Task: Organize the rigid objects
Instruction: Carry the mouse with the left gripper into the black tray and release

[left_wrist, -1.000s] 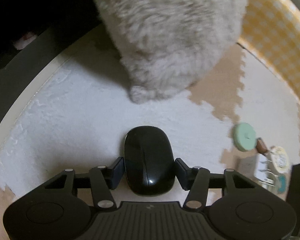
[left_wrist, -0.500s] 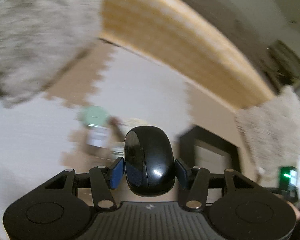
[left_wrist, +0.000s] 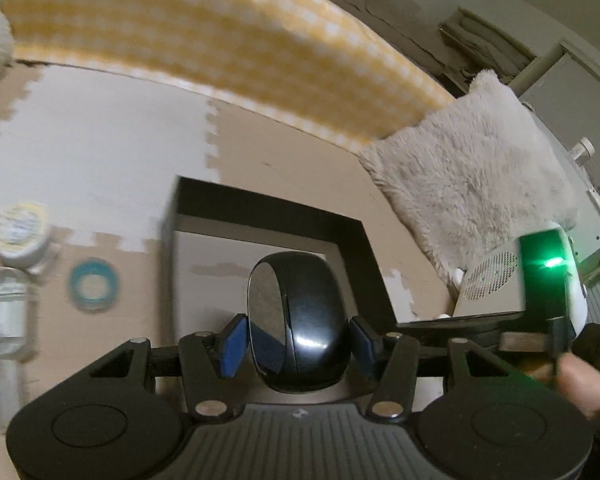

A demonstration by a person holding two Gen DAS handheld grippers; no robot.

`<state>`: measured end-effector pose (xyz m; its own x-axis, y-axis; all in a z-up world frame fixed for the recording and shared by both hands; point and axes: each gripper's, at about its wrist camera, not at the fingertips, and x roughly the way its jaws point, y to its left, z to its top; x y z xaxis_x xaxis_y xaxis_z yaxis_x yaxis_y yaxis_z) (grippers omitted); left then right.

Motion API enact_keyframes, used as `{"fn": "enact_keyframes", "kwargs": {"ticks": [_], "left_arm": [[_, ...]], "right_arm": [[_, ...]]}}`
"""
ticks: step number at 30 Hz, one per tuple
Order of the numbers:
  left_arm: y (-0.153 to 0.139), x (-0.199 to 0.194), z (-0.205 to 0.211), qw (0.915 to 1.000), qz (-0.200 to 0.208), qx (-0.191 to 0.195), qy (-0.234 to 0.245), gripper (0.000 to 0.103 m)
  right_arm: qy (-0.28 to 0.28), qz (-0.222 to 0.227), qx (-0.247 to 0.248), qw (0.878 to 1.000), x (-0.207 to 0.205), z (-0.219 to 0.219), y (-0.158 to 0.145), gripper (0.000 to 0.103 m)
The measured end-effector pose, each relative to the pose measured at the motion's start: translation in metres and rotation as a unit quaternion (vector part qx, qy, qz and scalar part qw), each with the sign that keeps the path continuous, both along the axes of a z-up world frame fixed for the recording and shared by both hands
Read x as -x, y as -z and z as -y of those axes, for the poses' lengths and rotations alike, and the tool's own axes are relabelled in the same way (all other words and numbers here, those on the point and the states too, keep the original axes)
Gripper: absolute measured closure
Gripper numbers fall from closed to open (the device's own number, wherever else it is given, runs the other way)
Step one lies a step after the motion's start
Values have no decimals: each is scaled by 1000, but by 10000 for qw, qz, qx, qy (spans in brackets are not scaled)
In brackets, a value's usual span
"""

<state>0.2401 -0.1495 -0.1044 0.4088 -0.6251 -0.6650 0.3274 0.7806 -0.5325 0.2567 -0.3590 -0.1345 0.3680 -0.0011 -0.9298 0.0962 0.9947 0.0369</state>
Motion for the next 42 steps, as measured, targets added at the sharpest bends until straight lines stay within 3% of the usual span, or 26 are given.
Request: {"fn": "enact_keyframes", "kwargs": {"ticks": [6, 16, 20, 25, 34, 42], "left_arm": [[24, -11, 33, 9997, -137, 192, 91, 48], [49, -10, 80, 9977, -493, 75, 453, 48], [58, -7, 85, 9963, -717, 42, 473, 32], [56, -5, 78, 9960, -738, 48, 502, 28], [31, 7, 69, 9960, -280, -535, 661, 13], [-3, 24, 58, 9904, 322, -1112, 751, 2]], "right_arm": [[257, 463, -302, 9981, 2, 12, -20, 100], [312, 484, -392, 9976, 1, 16, -19, 100], [338, 481, -412, 9974, 1, 17, -19, 100], [359, 498, -425, 9972, 2, 16, -18, 100], [329, 537, -403, 9972, 3, 16, -18, 100], [301, 645, -407, 9966, 7, 16, -17, 100]]}}
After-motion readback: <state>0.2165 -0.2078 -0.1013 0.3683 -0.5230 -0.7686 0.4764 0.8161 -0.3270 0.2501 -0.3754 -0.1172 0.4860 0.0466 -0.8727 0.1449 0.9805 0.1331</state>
